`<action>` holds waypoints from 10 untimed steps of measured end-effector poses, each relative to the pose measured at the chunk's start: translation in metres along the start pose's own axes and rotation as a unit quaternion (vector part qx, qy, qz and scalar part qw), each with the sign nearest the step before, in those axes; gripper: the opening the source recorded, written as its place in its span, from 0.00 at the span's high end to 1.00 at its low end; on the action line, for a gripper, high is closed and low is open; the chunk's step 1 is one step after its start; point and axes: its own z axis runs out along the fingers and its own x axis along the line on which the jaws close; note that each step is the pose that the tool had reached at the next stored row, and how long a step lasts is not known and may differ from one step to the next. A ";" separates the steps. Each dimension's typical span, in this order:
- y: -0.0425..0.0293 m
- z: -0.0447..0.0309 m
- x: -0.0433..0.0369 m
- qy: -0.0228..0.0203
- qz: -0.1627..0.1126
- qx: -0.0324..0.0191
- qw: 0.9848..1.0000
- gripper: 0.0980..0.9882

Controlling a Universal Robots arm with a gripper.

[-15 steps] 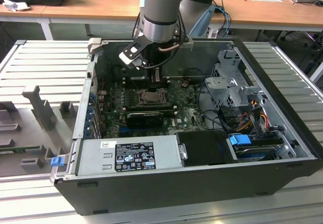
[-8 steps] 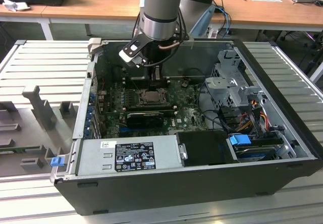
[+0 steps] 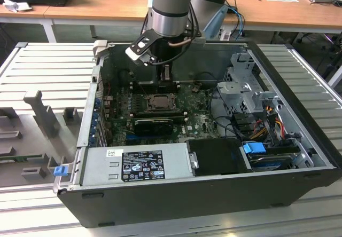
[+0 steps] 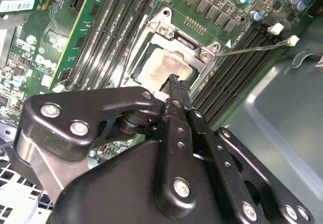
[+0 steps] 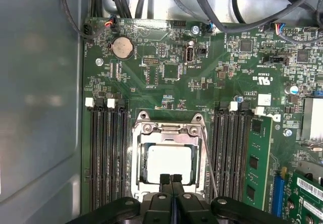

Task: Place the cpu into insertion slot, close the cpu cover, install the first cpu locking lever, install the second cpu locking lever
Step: 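Install the first cpu locking lever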

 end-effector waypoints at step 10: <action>-0.0021 -0.0107 0.0002 -0.007 -0.014 -0.032 0.999 0.99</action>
